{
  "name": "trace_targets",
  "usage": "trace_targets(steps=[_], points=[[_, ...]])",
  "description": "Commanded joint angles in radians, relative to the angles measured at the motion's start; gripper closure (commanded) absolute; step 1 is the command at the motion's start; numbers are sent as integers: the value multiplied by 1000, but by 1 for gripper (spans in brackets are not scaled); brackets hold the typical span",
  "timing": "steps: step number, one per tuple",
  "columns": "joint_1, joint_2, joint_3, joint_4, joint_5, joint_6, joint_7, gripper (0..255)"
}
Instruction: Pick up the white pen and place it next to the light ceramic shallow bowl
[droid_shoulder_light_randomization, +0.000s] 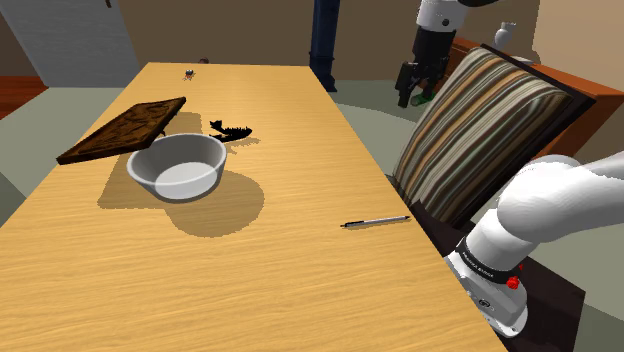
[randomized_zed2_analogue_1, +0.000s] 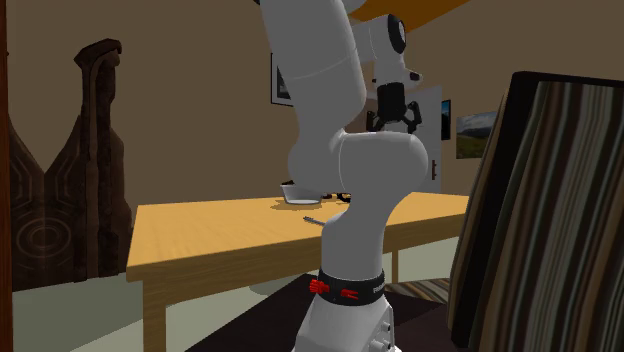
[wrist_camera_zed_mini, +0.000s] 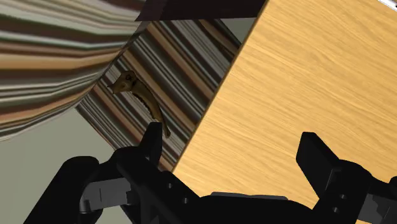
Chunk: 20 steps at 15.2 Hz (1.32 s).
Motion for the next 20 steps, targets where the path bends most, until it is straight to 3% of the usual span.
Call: trace_targets(steps=[1,10,20], points=[[0,0,0,0,0,0,0,0],[210,54,-57,-180,93,130,-387,0],[454,71,-96,-380,193,216,-824,0]])
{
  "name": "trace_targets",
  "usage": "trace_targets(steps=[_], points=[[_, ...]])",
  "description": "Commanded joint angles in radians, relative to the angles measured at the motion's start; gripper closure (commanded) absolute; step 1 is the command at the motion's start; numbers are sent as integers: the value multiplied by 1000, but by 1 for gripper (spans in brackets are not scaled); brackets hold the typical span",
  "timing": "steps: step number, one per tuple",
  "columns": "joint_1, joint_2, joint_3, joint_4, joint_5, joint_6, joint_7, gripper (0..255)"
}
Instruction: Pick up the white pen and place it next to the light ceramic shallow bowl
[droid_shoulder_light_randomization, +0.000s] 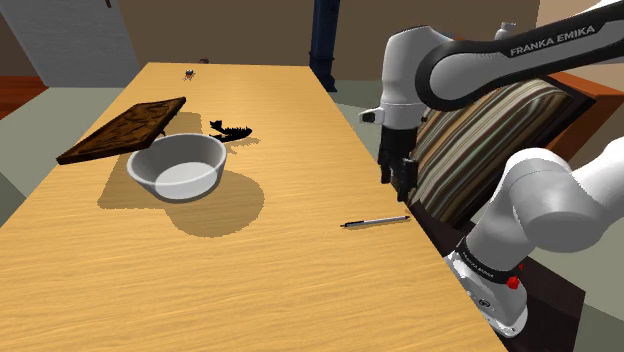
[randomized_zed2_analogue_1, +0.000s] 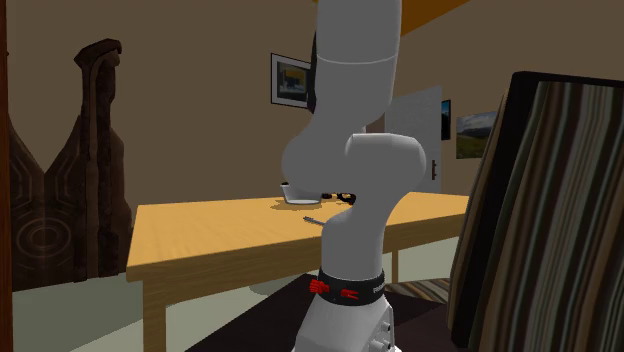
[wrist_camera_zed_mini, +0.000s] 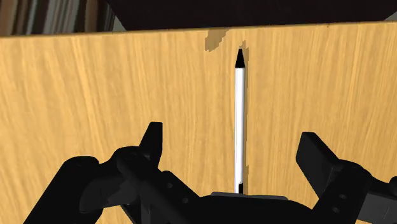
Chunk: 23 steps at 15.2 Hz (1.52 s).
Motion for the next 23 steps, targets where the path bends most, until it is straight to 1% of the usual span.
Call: trace_targets(steps=[1,9,16,17,23], points=[[43,1,-6,-31,16,10,-78,0],[58,26,5,-121,37,125,-83,0],[58,26,5,-121,37,125,-83,0],[58,26,5,-121,37,125,-83,255],[58,26,5,-120,37,125,-83,255]])
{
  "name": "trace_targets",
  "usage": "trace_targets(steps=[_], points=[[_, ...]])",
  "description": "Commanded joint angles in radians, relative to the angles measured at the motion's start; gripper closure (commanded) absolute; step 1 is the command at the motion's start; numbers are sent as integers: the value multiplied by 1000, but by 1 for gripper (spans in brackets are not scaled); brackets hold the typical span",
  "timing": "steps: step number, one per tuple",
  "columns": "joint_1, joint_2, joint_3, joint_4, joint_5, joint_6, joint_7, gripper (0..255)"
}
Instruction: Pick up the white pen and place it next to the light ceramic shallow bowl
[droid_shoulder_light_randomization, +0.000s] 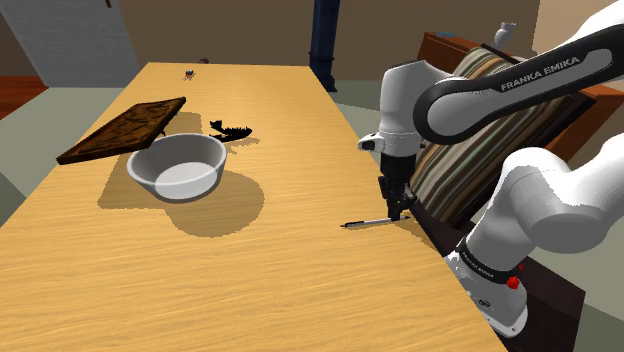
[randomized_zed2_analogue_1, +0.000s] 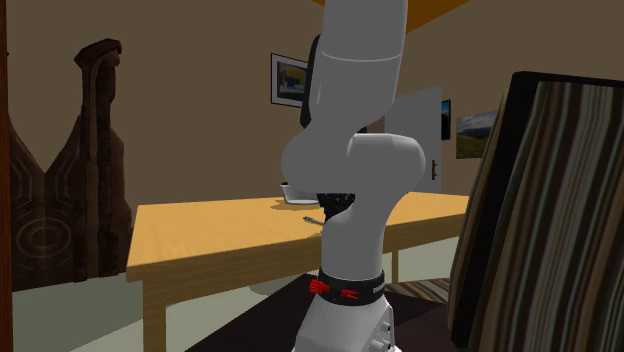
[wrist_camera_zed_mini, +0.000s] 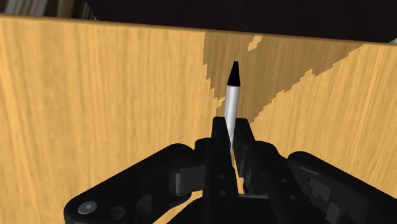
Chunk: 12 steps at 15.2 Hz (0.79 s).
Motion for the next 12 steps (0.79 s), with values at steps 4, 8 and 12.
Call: trace_targets(steps=[4,8,12], points=[[-1,-11,0,7,-2,-18,3,255],[-4,-49,1,41,-8,-89,16,255],[-6,-79,1,79,-12,-157,27,255]])
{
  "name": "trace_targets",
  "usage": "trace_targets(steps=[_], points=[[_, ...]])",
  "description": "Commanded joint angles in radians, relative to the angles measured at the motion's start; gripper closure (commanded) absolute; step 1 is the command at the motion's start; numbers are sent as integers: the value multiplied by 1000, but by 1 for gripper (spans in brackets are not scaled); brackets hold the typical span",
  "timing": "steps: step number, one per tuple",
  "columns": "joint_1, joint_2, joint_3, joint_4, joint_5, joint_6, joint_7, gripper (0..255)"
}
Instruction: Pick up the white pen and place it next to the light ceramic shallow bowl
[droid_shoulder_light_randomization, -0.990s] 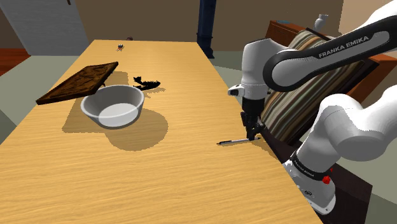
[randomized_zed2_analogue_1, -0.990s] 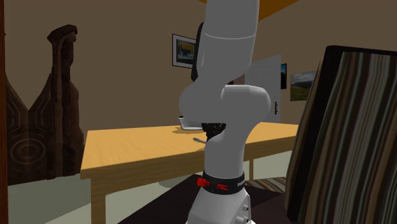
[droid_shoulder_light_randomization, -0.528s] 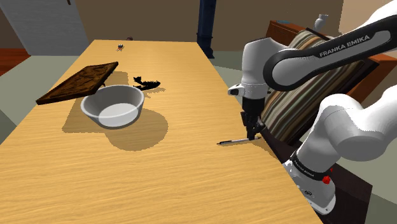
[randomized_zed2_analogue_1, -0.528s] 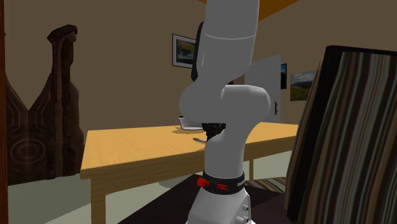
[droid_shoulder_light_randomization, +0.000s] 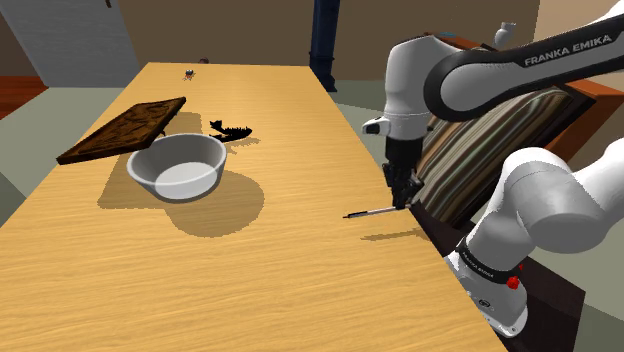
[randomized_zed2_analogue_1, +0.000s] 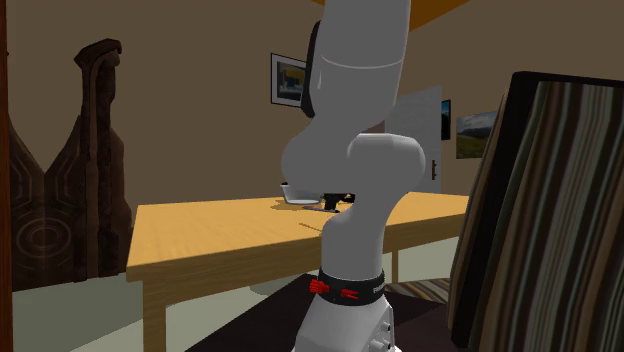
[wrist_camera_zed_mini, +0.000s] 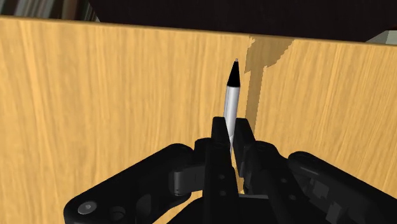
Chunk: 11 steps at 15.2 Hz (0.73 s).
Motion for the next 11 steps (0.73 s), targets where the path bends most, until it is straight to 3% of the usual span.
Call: trace_targets(steps=[1,11], points=[[-1,-16,0,21,-3,-37,6,255],[-2,-60,0,131,-8,-189,31,255]])
